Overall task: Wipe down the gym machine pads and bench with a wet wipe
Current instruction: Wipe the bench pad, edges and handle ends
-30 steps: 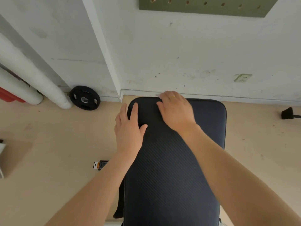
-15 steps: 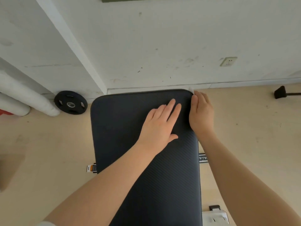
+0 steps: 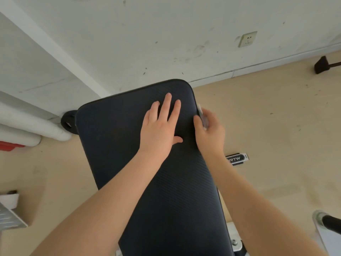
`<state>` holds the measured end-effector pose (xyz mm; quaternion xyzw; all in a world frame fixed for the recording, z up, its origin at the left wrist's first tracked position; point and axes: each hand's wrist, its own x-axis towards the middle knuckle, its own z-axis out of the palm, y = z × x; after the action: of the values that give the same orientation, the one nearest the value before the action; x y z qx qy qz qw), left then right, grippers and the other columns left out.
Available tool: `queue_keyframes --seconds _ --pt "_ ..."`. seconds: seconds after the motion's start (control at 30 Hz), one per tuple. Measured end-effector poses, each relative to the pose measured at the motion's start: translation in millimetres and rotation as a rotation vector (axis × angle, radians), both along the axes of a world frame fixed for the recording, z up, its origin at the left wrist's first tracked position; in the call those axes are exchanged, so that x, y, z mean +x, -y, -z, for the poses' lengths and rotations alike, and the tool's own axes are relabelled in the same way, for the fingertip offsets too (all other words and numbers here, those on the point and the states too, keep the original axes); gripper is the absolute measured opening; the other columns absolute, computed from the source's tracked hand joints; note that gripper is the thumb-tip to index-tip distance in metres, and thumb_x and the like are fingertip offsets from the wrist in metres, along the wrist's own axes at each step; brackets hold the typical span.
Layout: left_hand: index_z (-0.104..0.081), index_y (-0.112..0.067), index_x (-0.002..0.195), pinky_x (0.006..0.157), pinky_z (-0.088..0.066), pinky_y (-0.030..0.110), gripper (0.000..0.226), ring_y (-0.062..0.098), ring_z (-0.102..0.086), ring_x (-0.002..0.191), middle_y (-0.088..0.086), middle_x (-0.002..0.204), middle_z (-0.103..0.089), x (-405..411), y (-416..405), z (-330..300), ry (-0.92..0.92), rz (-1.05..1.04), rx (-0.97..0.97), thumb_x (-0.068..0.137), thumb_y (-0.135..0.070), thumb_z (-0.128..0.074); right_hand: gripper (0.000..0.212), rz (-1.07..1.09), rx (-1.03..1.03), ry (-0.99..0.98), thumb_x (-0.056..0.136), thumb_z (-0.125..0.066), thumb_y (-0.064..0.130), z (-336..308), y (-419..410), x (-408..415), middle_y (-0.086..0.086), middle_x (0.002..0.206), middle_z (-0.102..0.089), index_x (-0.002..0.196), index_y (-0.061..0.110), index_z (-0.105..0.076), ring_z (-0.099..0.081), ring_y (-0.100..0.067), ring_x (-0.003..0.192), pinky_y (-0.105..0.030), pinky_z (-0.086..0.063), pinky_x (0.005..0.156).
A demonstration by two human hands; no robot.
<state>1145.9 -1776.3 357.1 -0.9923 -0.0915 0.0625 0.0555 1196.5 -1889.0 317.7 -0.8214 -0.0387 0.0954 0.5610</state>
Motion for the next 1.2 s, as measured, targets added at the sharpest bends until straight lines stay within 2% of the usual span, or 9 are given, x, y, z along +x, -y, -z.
queue_keyframes --seconds 0.07,0.17,0.23,0.43,0.5,0.7,0.8,0.97,1.2 --pt "-0.010 -0.018 0.148 0.113 -0.022 0.043 0.088 0.034 -0.018 0.140 0.012 0.157 -0.005 -4 1 2 0.000 0.005 0.007 0.082 -0.042 -0.062 0.032 -0.017 0.009 0.047 0.093 -0.051 0.019 -5 -7 9 0.011 0.105 -0.051 0.123 0.012 -0.056 -0.047 -0.001 0.098 -0.015 -0.034 0.084" --pt "-0.046 -0.014 0.134 0.103 -0.037 0.047 0.063 0.037 -0.042 0.128 0.018 0.145 -0.037 -24 5 20 0.216 0.115 0.001 0.077 -0.025 -0.072 0.026 -0.052 -0.025 0.066 0.093 -0.050 0.018 11 11 -8 0.008 0.099 -0.057 0.116 0.012 -0.061 -0.050 -0.004 0.090 -0.009 -0.033 0.073" --pt "-0.052 -0.014 0.128 0.102 -0.038 0.048 0.053 0.036 -0.045 0.125 0.017 0.141 -0.043 -44 15 35 0.306 0.147 0.002 0.079 -0.012 -0.069 0.021 -0.082 -0.080 0.005 0.093 -0.050 0.018 32 41 -37 0.005 0.092 -0.060 0.107 0.011 -0.065 -0.053 -0.009 0.084 -0.013 -0.034 0.069" --pt "-0.052 -0.006 0.128 0.101 -0.040 0.046 0.052 0.033 -0.048 0.125 0.016 0.139 -0.047 -101 61 56 0.196 0.099 -0.081 0.078 -0.014 -0.066 0.025 -0.170 -0.191 -0.307 0.092 -0.053 0.021 59 115 -125 0.004 0.101 -0.061 0.113 0.011 -0.062 -0.053 -0.009 0.093 -0.022 -0.040 0.086" --pt "-0.051 -0.004 0.128 0.099 -0.042 0.045 0.059 0.033 -0.050 0.123 0.017 0.139 -0.046 -122 76 65 0.140 0.108 -0.094 0.076 -0.026 -0.069 0.023 -0.171 -0.167 -0.266 0.091 -0.052 0.017 54 108 -119 -0.003 0.105 -0.065 0.110 0.011 -0.062 -0.056 -0.014 0.096 -0.028 -0.044 0.090" --pt "-0.041 -0.011 0.132 0.085 -0.046 0.036 0.110 0.022 -0.054 0.104 0.009 0.132 -0.053 -163 118 91 -0.079 0.128 0.017 0.044 -0.065 -0.077 0.036 -0.107 -0.079 -0.126 0.090 -0.051 0.011 49 86 -97 -0.002 0.119 -0.060 0.126 0.011 -0.054 -0.050 -0.010 0.106 -0.010 -0.030 0.080" --pt "-0.033 -0.008 0.136 0.092 -0.046 0.039 0.119 0.025 -0.054 0.115 0.011 0.140 -0.046 -176 136 101 -0.144 0.084 0.044 0.041 -0.066 -0.078 0.031 -0.189 -0.098 -0.139 0.088 -0.050 0.011 69 121 -135 -0.005 0.107 -0.061 0.118 0.007 -0.056 -0.054 -0.016 0.099 -0.020 -0.036 0.082" --pt "-0.020 -0.006 0.143 0.105 -0.036 0.042 0.127 0.032 -0.039 0.132 0.015 0.150 -0.030 -184 148 111 -0.198 0.024 0.101 0.046 -0.062 -0.080 0.042 -0.297 -0.230 -0.338 0.090 -0.050 0.009 97 183 -196 -0.008 0.131 -0.052 0.132 0.005 -0.046 -0.049 -0.022 0.119 -0.021 -0.034 0.094" --pt "-0.013 -0.005 0.144 0.109 -0.028 0.045 0.129 0.036 -0.031 0.136 0.017 0.151 -0.026 -184 163 119 -0.210 -0.068 0.162 0.047 -0.052 -0.084 0.044 -0.280 -0.073 -0.297 0.090 -0.049 0.006 75 144 -144 -0.008 0.132 -0.050 0.133 0.004 -0.044 -0.045 -0.017 0.122 -0.009 -0.027 0.088"
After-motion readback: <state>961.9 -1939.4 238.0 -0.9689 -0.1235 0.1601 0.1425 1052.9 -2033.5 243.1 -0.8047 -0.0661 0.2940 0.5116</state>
